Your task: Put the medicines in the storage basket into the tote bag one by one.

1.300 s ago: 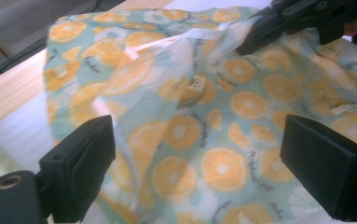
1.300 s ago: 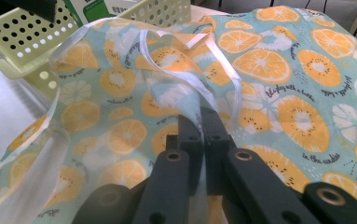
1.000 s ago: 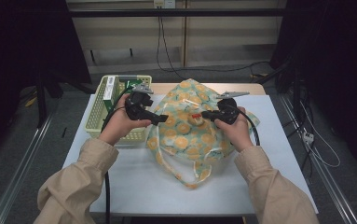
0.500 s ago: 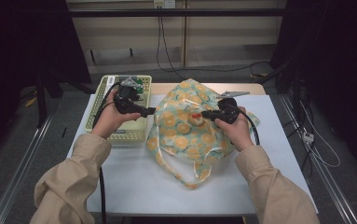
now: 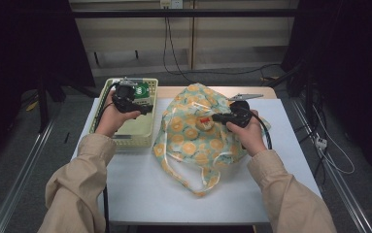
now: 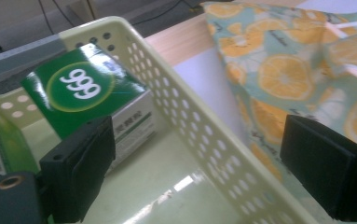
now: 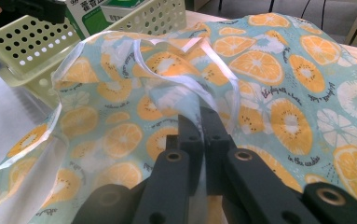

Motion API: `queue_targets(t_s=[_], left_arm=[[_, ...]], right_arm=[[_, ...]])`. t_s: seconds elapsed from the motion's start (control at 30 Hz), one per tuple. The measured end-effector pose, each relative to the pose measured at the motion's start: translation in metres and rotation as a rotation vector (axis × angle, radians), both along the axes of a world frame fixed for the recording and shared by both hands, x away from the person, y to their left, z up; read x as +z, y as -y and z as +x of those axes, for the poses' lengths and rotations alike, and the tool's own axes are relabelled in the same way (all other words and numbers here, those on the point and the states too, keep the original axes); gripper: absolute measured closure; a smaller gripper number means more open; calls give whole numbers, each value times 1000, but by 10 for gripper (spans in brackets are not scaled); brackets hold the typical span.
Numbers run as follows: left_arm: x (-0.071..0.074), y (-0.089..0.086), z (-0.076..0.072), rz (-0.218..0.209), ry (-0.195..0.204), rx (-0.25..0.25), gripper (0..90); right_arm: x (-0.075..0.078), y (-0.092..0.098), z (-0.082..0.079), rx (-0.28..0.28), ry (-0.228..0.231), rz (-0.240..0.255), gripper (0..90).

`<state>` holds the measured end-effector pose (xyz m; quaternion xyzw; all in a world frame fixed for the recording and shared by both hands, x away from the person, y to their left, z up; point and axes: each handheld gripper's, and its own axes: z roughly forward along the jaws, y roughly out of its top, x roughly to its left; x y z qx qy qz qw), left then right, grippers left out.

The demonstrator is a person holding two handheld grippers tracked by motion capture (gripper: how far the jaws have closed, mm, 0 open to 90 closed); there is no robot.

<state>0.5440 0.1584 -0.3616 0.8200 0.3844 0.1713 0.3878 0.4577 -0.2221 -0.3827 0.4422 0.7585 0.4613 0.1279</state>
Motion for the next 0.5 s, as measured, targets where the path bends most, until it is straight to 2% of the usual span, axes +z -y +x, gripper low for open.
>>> queue_targets(t_s=[0.03, 0.17, 0.2, 0.3, 0.43, 0.5], left_arm=[[1, -2, 3, 27, 1, -1, 100], [3, -4, 13, 23, -2, 37, 97], [4, -5, 16, 34, -3, 39, 97], [0, -5, 26, 29, -3, 80, 92], [-8, -5, 39, 42, -19, 129, 93], [-10, -5, 44, 42, -27, 138, 85]], right_arm=[[0, 0, 0, 0, 0, 0, 899], [0, 1, 1, 3, -2, 0, 899], [0, 1, 1, 5, -5, -3, 899], [1, 2, 4, 7, -6, -4, 899], [3, 3, 7, 6, -9, -13, 898], [3, 3, 9, 9, -10, -19, 899]])
